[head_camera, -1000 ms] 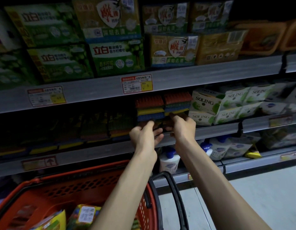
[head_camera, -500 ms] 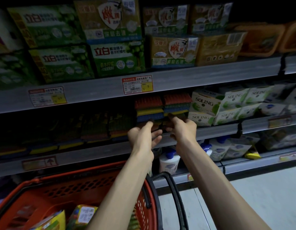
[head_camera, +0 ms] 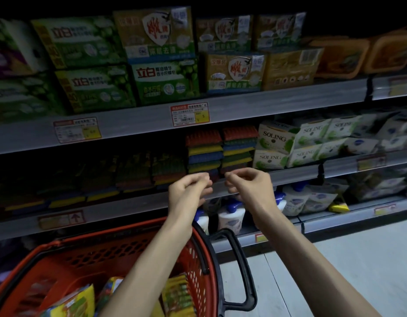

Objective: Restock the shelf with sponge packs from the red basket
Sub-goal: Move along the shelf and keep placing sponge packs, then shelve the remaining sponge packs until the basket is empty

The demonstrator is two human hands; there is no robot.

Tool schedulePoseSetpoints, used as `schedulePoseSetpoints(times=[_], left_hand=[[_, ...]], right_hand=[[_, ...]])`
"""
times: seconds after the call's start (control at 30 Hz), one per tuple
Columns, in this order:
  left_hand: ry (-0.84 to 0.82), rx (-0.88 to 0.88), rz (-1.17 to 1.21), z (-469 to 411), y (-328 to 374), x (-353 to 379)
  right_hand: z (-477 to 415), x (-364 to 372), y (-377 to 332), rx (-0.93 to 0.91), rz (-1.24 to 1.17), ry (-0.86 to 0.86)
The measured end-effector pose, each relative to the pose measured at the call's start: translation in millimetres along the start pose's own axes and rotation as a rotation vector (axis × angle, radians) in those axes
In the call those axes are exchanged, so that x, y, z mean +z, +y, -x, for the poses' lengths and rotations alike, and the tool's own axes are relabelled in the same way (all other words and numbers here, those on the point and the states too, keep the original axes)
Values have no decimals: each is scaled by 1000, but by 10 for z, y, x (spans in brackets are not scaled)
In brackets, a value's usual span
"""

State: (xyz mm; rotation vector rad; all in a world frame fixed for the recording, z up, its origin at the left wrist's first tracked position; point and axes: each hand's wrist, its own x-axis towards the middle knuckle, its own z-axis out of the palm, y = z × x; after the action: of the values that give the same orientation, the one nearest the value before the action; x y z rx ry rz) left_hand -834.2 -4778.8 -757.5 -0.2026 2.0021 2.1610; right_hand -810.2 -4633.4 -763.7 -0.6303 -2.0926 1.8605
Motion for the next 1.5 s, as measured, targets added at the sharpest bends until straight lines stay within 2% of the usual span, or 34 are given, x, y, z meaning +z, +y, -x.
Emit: schedulePoseSetpoints(times=[0.17, 0.47, 0.63, 0.8, 1.2, 1.33, 1.5], left_hand=[[-92, 230, -274, 230, -30, -347], [-119, 406, -829, 722, -18, -1263], [-122, 410, -1052, 983, -28, -1966], [-126, 365, -1174, 1140, -170, -2788], [-79, 482, -1661, 1102, -953, -4270], [-92, 467, -1670, 1028, -1183, -4509], [-67, 462, -1565, 1036, -1280, -4550]], right_hand=[[404, 7, -44, -187, 303, -104], [1174, 247, -202, -489, 752, -311], [1439, 508, -175, -559, 934, -417], [1689, 837, -43, -631, 1133, -587], [1855, 1824, 886, -594, 1483, -1017], [1861, 2155, 1102, -574, 1525, -1116], [1873, 2697, 1528, -395, 1472, -1238]])
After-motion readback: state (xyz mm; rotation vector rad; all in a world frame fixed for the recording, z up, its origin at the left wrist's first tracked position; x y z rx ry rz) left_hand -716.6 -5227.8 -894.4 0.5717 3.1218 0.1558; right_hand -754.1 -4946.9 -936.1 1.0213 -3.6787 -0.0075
